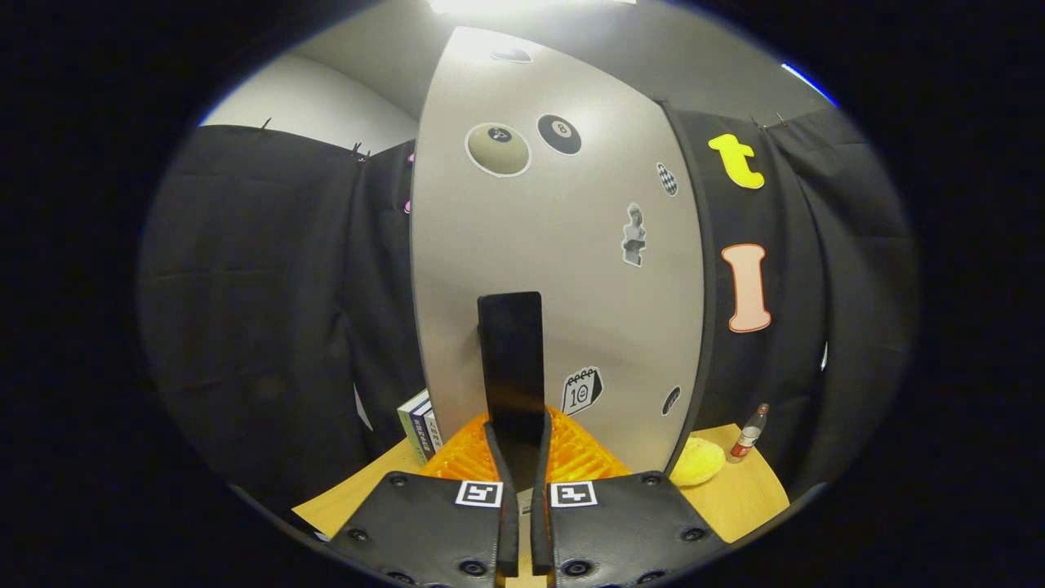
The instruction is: Open the shoe cabinet door, grab the shoes and put them into the shoe cabinet, then close the shoe cabinet door.
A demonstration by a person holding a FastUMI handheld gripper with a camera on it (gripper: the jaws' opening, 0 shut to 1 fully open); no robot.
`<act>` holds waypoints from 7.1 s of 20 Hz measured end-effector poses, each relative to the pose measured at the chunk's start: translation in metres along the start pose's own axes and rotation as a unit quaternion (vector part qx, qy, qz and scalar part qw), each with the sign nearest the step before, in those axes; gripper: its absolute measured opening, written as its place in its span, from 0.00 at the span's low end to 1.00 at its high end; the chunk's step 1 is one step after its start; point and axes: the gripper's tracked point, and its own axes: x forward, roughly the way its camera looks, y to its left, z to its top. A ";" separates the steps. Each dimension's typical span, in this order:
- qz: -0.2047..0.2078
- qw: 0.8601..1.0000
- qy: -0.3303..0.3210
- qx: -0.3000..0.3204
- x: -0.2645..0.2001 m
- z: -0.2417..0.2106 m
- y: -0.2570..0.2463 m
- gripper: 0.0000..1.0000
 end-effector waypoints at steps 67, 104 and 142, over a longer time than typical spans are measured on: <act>0.013 0.968 0.249 -0.011 -0.055 -0.233 0.020 0.99; -0.080 0.901 0.426 0.004 0.099 -0.453 -0.063 0.04; -0.077 0.990 0.104 -0.047 0.364 -0.004 -0.066 0.03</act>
